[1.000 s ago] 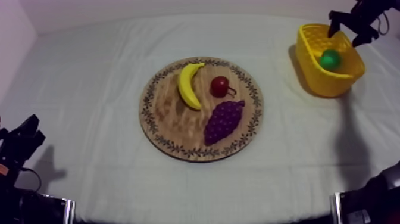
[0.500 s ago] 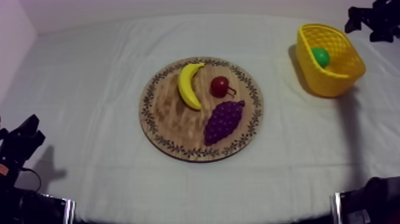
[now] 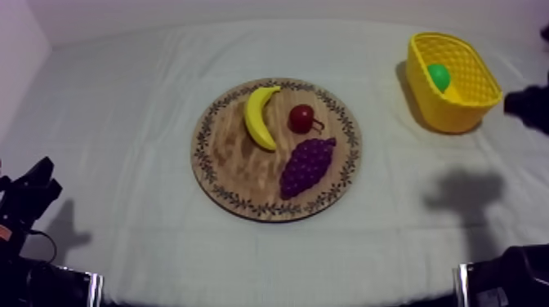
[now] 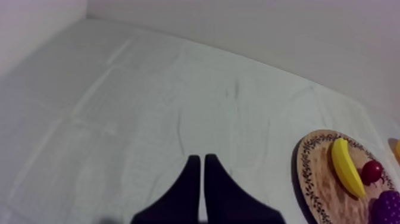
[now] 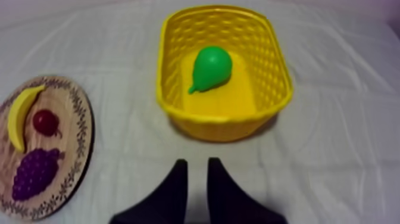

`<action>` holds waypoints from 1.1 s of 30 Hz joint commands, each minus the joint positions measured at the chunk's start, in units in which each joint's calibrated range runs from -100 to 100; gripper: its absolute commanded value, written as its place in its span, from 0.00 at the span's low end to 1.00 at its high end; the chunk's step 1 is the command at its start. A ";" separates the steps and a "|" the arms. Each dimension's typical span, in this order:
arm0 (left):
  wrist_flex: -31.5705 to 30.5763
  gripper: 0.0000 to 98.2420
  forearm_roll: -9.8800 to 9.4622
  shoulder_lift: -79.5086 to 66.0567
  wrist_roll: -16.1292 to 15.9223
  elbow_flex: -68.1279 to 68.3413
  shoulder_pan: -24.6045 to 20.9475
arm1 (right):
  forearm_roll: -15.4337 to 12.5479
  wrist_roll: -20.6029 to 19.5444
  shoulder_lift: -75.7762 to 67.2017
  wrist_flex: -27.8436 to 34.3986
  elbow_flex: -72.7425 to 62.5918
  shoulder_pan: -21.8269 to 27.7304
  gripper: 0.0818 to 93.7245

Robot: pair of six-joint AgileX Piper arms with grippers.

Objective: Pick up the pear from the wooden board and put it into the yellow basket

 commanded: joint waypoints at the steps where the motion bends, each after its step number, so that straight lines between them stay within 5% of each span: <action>1: 0.01 0.00 -0.01 -0.02 0.00 -0.05 0.00 | 0.99 -0.71 -14.01 -2.99 13.18 -0.92 0.09; 10: 0.01 0.00 -0.01 -0.02 -0.01 -0.05 0.00 | 1.73 -1.33 -25.88 -10.92 30.72 -2.53 0.06; 20: 0.01 0.00 -0.01 -0.02 0.01 -0.05 0.00 | 1.34 -4.79 -32.62 -14.19 33.94 -2.68 0.00; 33: 0.01 0.00 -0.01 -0.02 0.01 -0.05 0.00 | 1.29 2.39 -37.26 -15.60 34.27 -3.49 0.00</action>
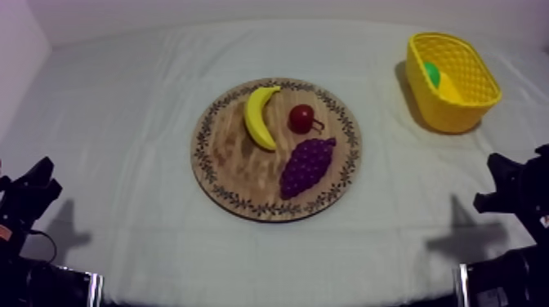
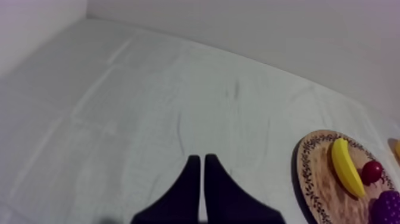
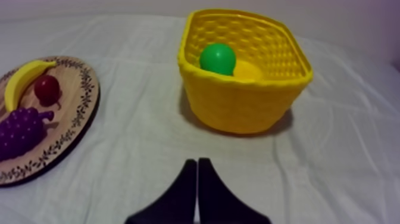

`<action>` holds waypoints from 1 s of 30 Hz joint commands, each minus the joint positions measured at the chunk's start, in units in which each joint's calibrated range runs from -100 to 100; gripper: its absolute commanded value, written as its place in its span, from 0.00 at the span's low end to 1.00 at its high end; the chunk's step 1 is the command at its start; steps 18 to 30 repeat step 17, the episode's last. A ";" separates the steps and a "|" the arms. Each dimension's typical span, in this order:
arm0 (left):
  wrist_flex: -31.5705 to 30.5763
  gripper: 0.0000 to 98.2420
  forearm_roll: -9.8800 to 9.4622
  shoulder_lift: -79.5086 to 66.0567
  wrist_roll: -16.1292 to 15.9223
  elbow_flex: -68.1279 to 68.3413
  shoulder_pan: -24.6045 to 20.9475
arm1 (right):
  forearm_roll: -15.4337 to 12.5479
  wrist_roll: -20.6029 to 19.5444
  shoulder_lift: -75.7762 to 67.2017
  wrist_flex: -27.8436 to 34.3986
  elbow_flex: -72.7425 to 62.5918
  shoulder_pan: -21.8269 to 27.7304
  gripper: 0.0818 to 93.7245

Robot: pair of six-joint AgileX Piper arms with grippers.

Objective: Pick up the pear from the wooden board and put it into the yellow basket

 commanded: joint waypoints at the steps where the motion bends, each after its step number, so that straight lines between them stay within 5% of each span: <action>1: 0.01 0.00 -0.01 -0.02 0.01 -0.05 0.00 | -0.01 0.42 -0.12 0.30 -0.01 -0.24 0.00; 30: 0.01 0.00 -0.01 -0.02 0.00 -0.05 0.00 | -0.01 0.58 -0.37 0.33 0.00 -0.82 0.00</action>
